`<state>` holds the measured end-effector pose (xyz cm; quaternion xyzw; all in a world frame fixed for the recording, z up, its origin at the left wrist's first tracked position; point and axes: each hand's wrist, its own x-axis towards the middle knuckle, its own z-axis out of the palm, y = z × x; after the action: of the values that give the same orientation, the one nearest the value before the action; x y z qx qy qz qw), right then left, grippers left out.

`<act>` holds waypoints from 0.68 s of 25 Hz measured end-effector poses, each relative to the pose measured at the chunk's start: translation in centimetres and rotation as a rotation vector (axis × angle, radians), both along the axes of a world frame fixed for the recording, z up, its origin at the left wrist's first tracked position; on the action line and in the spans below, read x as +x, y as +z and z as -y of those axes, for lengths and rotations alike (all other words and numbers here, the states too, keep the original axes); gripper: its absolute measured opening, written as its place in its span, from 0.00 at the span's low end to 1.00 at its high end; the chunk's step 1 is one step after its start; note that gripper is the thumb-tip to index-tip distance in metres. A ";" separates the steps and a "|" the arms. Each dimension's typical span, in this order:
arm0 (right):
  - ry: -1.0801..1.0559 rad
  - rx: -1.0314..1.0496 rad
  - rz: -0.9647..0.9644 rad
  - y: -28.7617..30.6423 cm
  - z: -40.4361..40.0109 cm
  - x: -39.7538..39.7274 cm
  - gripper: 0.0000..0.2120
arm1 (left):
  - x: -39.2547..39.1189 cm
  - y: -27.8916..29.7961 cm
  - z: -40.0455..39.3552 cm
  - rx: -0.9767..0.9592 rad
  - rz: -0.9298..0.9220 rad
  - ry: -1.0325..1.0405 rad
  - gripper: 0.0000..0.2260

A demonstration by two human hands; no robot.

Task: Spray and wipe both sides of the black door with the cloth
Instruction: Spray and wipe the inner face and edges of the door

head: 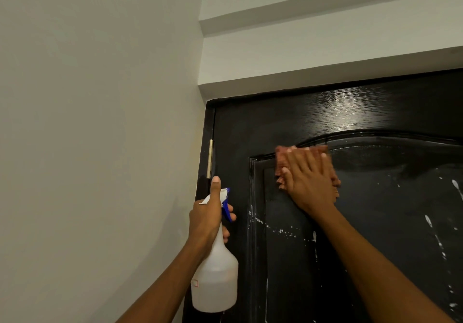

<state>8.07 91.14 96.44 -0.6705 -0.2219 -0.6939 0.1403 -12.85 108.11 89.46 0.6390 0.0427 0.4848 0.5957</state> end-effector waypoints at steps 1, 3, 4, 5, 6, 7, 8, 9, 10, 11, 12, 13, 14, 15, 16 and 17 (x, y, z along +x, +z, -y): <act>0.040 0.140 -0.051 -0.5 0.5 0.1 0.30 | 0.2 0.6 0.1 -0.006 0.017 -0.013 0.34; 0.085 0.274 -0.099 -2.0 0.0 0.0 0.31 | 0.4 1.8 0.2 -0.019 0.039 -0.051 0.33; 0.087 0.272 -0.094 -2.9 -0.6 -0.2 0.31 | 0.4 2.5 0.3 -0.029 0.040 -0.080 0.33; 0.079 0.244 -0.081 -3.8 -1.1 -0.3 0.32 | 0.4 3.1 0.4 -0.036 0.037 -0.108 0.33; 0.067 0.201 -0.065 -4.7 -1.5 -0.3 0.32 | 0.4 3.6 0.5 -0.028 0.032 -0.122 0.33; 0.056 0.158 -0.049 -5.4 -1.9 -0.2 0.32 | 0.6 4.0 0.7 -0.006 0.034 -0.118 0.34; 0.044 0.120 -0.037 -6.1 -2.1 -0.1 0.32 | 0.7 4.4 0.8 0.017 0.050 -0.111 0.35; 0.039 0.088 -0.031 -6.4 -2.2 0.0 0.32 | 0.7 4.8 0.8 0.027 0.077 -0.107 0.35; 0.043 0.062 -0.026 -6.6 -2.3 0.1 0.32 | 0.8 5.1 0.8 0.020 0.099 -0.111 0.34; 0.048 0.033 -0.023 -6.6 -2.5 0.2 0.32 | 0.9 5.3 0.7 0.003 0.109 -0.123 0.34; 0.047 0.006 -0.025 -6.6 -2.7 0.1 0.32 | 0.8 5.4 0.6 -0.015 0.107 -0.137 0.33; 0.046 -0.016 -0.031 -6.5 -3.1 -0.1 0.32 | 0.7 5.5 0.5 -0.030 0.103 -0.145 0.33; 0.040 -0.035 -0.043 -6.3 -3.4 -0.2 0.32 | 0.8 5.4 0.5 -0.039 0.101 -0.138 0.32; 0.034 -0.045 -0.054 -6.0 -3.8 -0.5 0.32 | 0.7 5.2 0.4 -0.042 0.105 -0.117 0.32; 0.029 -0.049 -0.060 -5.4 -4.3 -0.8 0.32 | 0.7 4.9 0.3 -0.041 0.112 -0.092 0.30; 0.033 -0.043 -0.062 -4.5 -4.8 -1.2 0.32 | 0.5 4.6 0.3 -0.039 0.114 -0.072 0.29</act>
<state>6.87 95.89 91.90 -0.6909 -0.2432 -0.6654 0.1441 -12.32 107.82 94.04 0.5996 -0.0049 0.4979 0.6265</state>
